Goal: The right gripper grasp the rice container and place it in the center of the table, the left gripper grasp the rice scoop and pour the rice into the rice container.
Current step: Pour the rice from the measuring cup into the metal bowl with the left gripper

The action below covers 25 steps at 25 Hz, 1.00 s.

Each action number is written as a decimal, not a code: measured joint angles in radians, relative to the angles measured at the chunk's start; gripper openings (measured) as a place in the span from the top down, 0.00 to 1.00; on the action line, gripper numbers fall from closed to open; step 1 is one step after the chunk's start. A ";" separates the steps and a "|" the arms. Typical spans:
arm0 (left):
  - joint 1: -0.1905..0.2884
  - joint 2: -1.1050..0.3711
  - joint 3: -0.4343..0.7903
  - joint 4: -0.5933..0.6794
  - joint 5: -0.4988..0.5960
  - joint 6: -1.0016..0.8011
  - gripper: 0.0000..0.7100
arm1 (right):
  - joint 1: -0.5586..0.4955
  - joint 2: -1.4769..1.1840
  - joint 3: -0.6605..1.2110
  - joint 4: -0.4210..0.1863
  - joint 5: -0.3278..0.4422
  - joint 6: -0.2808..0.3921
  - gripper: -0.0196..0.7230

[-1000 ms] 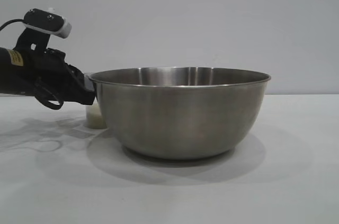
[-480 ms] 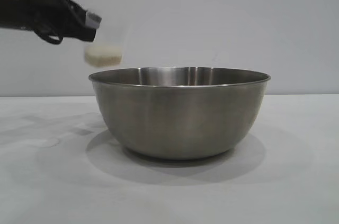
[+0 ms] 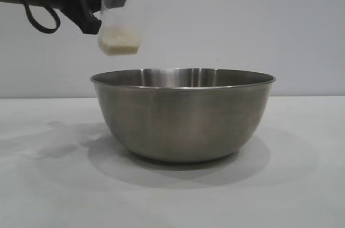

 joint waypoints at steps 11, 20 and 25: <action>-0.048 0.000 0.000 0.075 -0.002 0.389 1.00 | 0.000 0.000 0.000 0.000 0.000 0.000 0.68; -0.048 0.000 0.000 0.132 -0.002 0.742 1.00 | 0.000 0.000 0.000 0.000 0.000 0.000 0.68; -0.064 0.000 0.000 0.139 -0.002 0.899 1.00 | 0.000 0.000 0.000 0.000 0.000 0.000 0.68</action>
